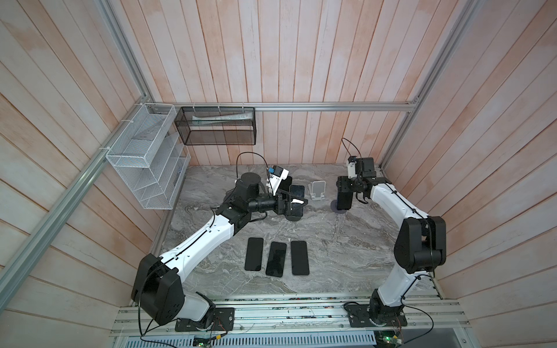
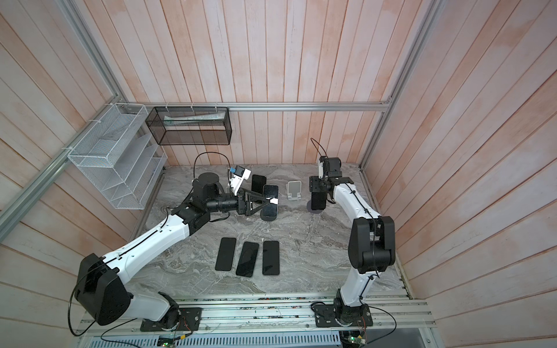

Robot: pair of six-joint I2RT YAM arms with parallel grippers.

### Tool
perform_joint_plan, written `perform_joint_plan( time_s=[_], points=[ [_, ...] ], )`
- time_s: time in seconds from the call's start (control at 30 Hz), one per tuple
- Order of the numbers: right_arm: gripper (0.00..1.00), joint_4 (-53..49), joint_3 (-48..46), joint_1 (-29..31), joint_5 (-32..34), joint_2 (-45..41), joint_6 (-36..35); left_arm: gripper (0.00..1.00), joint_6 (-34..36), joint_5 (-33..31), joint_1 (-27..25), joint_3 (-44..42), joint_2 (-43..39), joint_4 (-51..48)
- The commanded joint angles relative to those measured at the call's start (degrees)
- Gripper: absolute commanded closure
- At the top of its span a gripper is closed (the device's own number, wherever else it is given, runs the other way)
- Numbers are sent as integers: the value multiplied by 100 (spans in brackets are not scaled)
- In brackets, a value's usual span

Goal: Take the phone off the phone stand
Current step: 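Carry the blue-edged phone toward the robot with the right gripper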

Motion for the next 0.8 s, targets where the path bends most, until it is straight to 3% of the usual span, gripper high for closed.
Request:
perform_joint_plan(
  time_s=[0.0, 0.3, 0.53, 0.77],
  points=[
    [41, 44, -48, 60, 125, -276, 81, 0, 81, -42, 27, -92, -151, 132],
    [42, 128, -343, 119, 364, -779, 292, 0, 86, -64, 28, -104, -169, 129],
    [42, 201, -541, 501, 923, -1074, 394, 0, 113, -146, 28, -102, -140, 104],
    [43, 251, -607, 535, 981, -1211, 469, 0, 208, -294, 28, -136, -260, 68]
  ],
)
